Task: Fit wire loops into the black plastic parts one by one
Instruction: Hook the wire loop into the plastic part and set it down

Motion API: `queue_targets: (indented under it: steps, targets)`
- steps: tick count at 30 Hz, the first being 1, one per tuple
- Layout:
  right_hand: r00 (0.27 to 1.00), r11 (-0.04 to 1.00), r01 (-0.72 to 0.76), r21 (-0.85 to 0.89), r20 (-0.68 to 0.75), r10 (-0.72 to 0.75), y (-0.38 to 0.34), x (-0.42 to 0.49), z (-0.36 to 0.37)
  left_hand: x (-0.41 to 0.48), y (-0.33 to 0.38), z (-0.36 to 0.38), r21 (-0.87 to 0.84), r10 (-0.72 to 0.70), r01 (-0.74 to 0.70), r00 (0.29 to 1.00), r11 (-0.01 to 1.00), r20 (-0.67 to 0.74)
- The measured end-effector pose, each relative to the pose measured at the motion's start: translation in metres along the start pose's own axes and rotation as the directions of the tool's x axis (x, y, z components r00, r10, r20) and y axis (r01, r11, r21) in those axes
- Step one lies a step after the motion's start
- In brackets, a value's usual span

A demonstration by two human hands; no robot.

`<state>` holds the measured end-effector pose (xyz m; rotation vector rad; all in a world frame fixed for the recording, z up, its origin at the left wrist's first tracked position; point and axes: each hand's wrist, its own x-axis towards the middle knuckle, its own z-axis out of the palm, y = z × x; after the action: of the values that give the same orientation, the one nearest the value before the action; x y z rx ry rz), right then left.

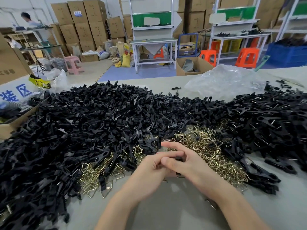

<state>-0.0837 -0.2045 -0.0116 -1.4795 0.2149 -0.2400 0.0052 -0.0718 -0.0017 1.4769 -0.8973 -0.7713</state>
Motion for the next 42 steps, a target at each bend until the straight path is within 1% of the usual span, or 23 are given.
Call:
queue_targets:
  steps: [2, 4, 5, 6, 7, 8, 9, 10, 11, 13, 15, 18, 20, 25, 27, 31, 32, 36, 39, 40, 41, 42]
  targets:
    - [0.998, 0.999, 0.022, -0.030, -0.060, -0.023, -0.002, -0.001, 0.002, 0.001, 0.001, 0.004, -0.084, -0.022, 0.018, 0.999, 0.996, -0.049]
    - [0.997, 0.997, 0.034, -0.064, -0.061, -0.037, -0.003, -0.002, 0.004, 0.003, 0.003, 0.006, -0.170, -0.060, 0.041, 0.992, 0.985, -0.110]
    - [0.998, 0.997, 0.033, -0.069, -0.057, -0.037, -0.004, -0.002, 0.005, 0.003, 0.004, 0.007, -0.168, -0.067, 0.041, 0.986, 0.985, -0.152]
    - [0.998, 0.998, 0.030, -0.061, -0.056, -0.034, -0.004, -0.002, 0.007, 0.003, 0.004, 0.008, -0.129, -0.057, 0.031, 0.977, 0.991, -0.204]
    - [0.997, 0.999, 0.032, -0.043, -0.064, -0.035, -0.004, -0.002, 0.009, 0.002, 0.002, 0.009, -0.028, -0.021, 0.014, 0.962, 1.000, -0.272]
    - [0.994, 0.999, 0.044, -0.023, -0.095, -0.046, -0.003, -0.001, 0.009, 0.001, -0.001, 0.008, 0.125, 0.047, -0.004, 0.938, 0.992, -0.342]
    - [0.986, 0.998, 0.062, 0.000, -0.155, -0.061, -0.004, 0.001, 0.008, -0.001, -0.001, 0.006, 0.292, 0.133, -0.009, 0.904, 0.956, -0.406]
    - [0.971, 0.996, 0.079, 0.031, -0.231, -0.070, -0.004, 0.002, 0.004, -0.001, -0.003, 0.003, 0.413, 0.205, -0.001, 0.869, 0.911, -0.451]
    - [0.952, 0.994, 0.092, 0.066, -0.299, -0.069, -0.004, 0.004, 0.001, -0.001, -0.004, -0.001, 0.453, 0.235, 0.014, 0.839, 0.892, -0.490]
    - [0.929, 0.990, 0.099, 0.097, -0.366, -0.057, -0.004, 0.005, -0.004, -0.001, -0.005, -0.005, 0.417, 0.215, 0.041, 0.808, 0.908, -0.549]
    - [0.931, 0.993, 0.087, 0.077, -0.361, -0.053, -0.002, 0.005, -0.003, -0.001, -0.005, -0.005, 0.436, 0.205, 0.063, 0.817, 0.898, -0.539]
    - [0.931, 0.994, 0.080, 0.076, -0.361, -0.048, -0.002, 0.006, 0.001, -0.004, -0.006, 0.004, 0.548, 0.237, 0.034, 0.878, 0.836, -0.415]
    - [0.931, 0.991, 0.091, 0.101, -0.361, -0.049, -0.002, 0.006, 0.000, -0.004, -0.006, 0.006, 0.597, 0.254, 0.022, 0.892, 0.802, -0.375]
    - [0.937, 0.982, 0.126, 0.144, -0.341, -0.071, -0.004, 0.002, -0.002, -0.005, -0.006, 0.007, 0.596, 0.270, 0.016, 0.882, 0.802, -0.386]
    - [0.940, 0.984, 0.134, 0.116, -0.329, -0.089, -0.005, 0.002, -0.002, -0.004, -0.005, 0.008, 0.596, 0.262, 0.028, 0.881, 0.802, -0.395]
    - [0.944, 0.992, 0.124, 0.004, -0.309, -0.117, -0.008, 0.002, 0.001, -0.004, -0.006, 0.008, 0.594, 0.259, 0.024, 0.886, 0.804, -0.385]
    - [0.948, 0.993, 0.117, 0.024, -0.302, -0.104, -0.008, 0.001, 0.000, -0.004, -0.007, 0.008, 0.591, 0.261, 0.017, 0.887, 0.806, -0.381]
    - [0.974, 0.960, 0.017, 0.280, -0.220, 0.047, -0.012, 0.003, 0.001, -0.001, -0.010, 0.006, 0.590, 0.262, 0.018, 0.884, 0.807, -0.386]
    - [0.968, 0.860, -0.045, 0.508, -0.190, 0.163, -0.020, 0.004, -0.005, -0.003, -0.012, 0.006, 0.577, 0.256, 0.014, 0.887, 0.817, -0.385]
    - [0.963, 0.810, -0.025, 0.585, -0.203, 0.176, -0.030, 0.005, -0.014, -0.003, -0.012, 0.005, 0.565, 0.253, 0.008, 0.889, 0.825, -0.381]
    - [0.954, 0.743, 0.036, 0.669, -0.245, 0.175, -0.046, 0.006, -0.026, -0.003, -0.012, 0.005, 0.551, 0.247, 0.005, 0.890, 0.835, -0.383]
    - [0.941, 0.650, 0.148, 0.746, -0.309, 0.140, -0.065, 0.009, -0.042, -0.003, -0.012, 0.005, 0.538, 0.241, 0.005, 0.890, 0.843, -0.386]
